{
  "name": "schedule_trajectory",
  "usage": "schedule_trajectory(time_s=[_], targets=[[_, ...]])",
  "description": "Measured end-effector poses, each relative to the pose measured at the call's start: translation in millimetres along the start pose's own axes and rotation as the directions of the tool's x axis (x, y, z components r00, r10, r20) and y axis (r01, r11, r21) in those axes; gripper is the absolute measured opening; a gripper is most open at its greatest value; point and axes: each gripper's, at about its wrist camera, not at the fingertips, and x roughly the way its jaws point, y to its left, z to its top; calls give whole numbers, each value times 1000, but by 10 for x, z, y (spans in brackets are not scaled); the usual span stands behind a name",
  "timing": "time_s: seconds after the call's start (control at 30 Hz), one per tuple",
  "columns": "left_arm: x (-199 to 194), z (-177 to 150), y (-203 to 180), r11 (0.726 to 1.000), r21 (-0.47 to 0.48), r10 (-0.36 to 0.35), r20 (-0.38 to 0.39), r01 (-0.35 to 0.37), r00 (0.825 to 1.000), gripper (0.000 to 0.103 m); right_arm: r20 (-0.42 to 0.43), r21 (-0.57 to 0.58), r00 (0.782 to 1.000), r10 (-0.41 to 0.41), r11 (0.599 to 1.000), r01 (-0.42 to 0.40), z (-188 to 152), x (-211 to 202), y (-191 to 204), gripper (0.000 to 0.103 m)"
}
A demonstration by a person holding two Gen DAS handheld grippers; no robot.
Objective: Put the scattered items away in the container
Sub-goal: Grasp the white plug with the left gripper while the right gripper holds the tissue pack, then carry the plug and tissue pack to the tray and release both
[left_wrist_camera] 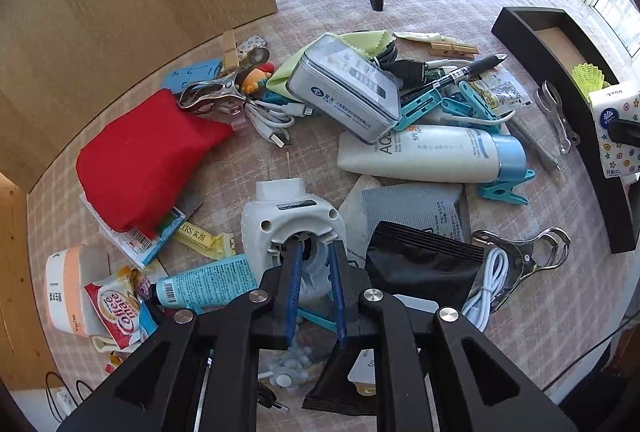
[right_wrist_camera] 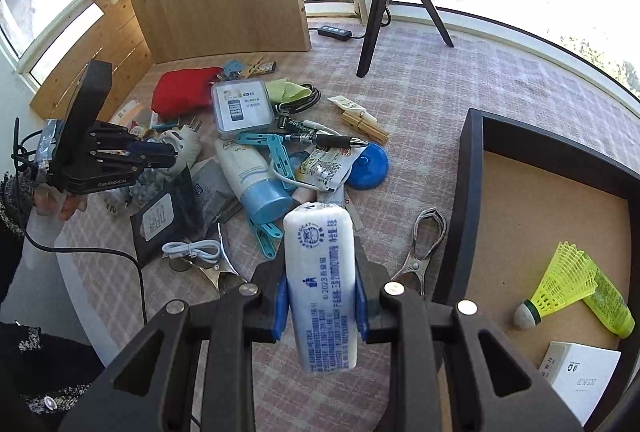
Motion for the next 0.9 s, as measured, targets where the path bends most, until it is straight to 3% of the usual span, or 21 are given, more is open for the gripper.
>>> schedule_trajectory(time_s=[0.07, 0.27, 0.33, 0.4, 0.5, 0.7, 0.9], targets=[[-54, -16, -42, 1000, 10, 3, 17, -3, 1000, 46, 3, 0, 1000, 0, 1000, 0, -9, -11, 3, 25], [1, 13, -83, 999, 16, 49, 9, -49, 999, 45, -5, 9, 1000, -3, 1000, 3, -27, 12, -15, 25], [49, 26, -19, 999, -9, 54, 0, -54, 999, 42, -6, 3, 1000, -3, 1000, 3, -35, 12, -10, 25], [104, 47, 17, 998, -22, 60, -14, -60, 998, 31, -8, -6, 1000, -7, 1000, 7, -37, 11, -6, 25], [208, 71, 41, 998, -29, 48, -34, -49, 998, 24, -12, -7, 1000, -12, 1000, 12, -32, 17, -18, 25], [203, 88, 94, 997, -70, 36, -6, -37, 999, 19, -1, 15, 1000, -25, 1000, 25, -44, -4, -73, 25], [-38, 82, 78, 995, -95, 12, 55, -7, 998, 18, 37, 59, 998, -42, 998, 39, -59, -160, -194, 25]])
